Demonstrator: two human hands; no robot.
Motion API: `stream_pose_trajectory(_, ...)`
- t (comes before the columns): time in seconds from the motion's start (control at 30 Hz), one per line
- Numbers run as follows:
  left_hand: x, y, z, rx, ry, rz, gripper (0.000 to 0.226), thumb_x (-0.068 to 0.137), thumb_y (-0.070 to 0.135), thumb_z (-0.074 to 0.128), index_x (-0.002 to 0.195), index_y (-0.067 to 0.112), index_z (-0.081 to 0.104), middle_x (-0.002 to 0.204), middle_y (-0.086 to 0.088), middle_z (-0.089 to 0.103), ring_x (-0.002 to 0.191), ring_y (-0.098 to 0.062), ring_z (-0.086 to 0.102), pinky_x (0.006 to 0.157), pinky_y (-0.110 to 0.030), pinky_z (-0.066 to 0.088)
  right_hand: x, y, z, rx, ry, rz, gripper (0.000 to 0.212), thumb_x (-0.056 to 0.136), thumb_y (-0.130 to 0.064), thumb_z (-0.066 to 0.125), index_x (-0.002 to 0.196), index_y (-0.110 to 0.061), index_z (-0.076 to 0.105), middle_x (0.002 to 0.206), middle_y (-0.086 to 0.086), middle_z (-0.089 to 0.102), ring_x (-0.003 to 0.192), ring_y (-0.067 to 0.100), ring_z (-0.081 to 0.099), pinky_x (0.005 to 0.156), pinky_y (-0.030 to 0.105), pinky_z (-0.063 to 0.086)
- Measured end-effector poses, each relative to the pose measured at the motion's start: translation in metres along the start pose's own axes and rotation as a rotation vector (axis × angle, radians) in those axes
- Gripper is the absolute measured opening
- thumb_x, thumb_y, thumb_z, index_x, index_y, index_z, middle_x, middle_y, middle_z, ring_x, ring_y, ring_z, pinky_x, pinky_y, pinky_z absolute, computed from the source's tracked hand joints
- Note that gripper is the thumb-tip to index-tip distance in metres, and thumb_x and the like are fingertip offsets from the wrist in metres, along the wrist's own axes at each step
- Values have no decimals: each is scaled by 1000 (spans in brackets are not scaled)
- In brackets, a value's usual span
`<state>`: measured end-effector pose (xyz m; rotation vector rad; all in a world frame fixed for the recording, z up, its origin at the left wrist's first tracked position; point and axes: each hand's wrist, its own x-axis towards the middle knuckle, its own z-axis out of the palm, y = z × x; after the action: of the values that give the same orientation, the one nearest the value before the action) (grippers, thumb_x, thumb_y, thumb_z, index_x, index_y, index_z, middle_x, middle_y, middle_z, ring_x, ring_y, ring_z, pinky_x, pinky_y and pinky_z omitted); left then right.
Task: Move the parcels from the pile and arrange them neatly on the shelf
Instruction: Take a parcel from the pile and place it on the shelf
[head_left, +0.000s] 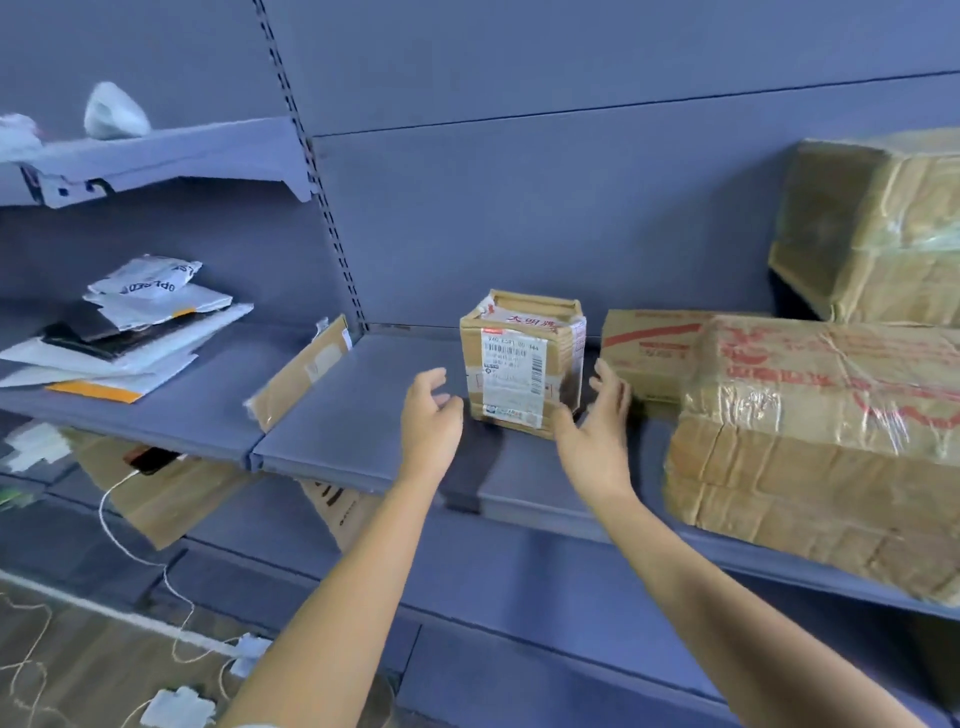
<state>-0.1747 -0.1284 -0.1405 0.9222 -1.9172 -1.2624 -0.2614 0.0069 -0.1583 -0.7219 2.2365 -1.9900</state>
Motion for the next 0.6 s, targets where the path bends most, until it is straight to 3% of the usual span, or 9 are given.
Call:
stream_pose_trajectory(0.1, 15, -1, 2, -81, -129, -6, 47, 93, 1, 43, 137, 16, 41, 139, 5, 45, 121, -8, 45, 98, -23, 34, 7, 5, 3, -55, -135, 91, 66, 94, -16, 56, 150, -15, 21, 149, -6, 24, 139, 7, 23, 100, 9, 18)
stream_pose_trajectory(0.23, 16, -4, 12, -124, -329, -7, 43, 86, 1, 49, 115, 32, 48, 121, -3, 59, 114, -16, 56, 101, -34, 44, 4, 18, 7, -55, -151, 57, 53, 90, -23, 63, 138, -30, 41, 134, -16, 45, 131, 5, 37, 103, 20, 29)
stream_pose_trajectory(0.33, 12, -10, 11, -203, -299, 1, 37, 86, 4, 50, 109, 33, 55, 122, -7, 56, 107, -13, 57, 94, -32, 47, -1, 16, 7, 27, -60, 126, 60, 91, -21, 63, 145, -23, 37, 140, -13, 45, 128, 3, 42, 103, 21, 34)
stream_pose_trajectory(0.43, 12, -4, 3, -303, -274, -30, 35, 80, 23, 49, 112, 22, 62, 125, -5, 54, 98, -2, 58, 84, -22, 44, -5, 7, 5, 25, -2, 96, 55, 92, -25, 62, 143, -25, 43, 134, -9, 43, 116, -3, 47, 93, 8, 32)
stream_pose_trajectory(0.5, 11, 0, -3, -370, -258, -59, 37, 70, 30, 46, 103, 27, 63, 124, -7, 55, 99, -7, 59, 90, -29, 45, -7, -1, 5, 23, -4, 64, 46, 91, -28, 62, 135, -29, 50, 128, -11, 43, 114, -7, 44, 87, -3, 28)
stream_pose_trajectory(0.53, 12, 1, -5, -407, -246, -68, 35, 67, 33, 47, 98, 29, 62, 125, -9, 56, 102, -12, 59, 94, -35, 43, -9, -4, 5, 23, -13, 45, 42, 91, -28, 63, 132, -30, 52, 129, -12, 43, 118, -6, 43, 89, -5, 28)
stream_pose_trajectory(0.6, 13, 2, -9, -468, -236, -75, 35, 61, 39, 49, 93, 30, 61, 124, -11, 57, 107, -20, 58, 94, -42, 44, -11, -4, 5, 13, -38, 12, 44, 90, -30, 65, 132, -30, 51, 139, -15, 39, 131, -4, 35, 105, 7, 26)
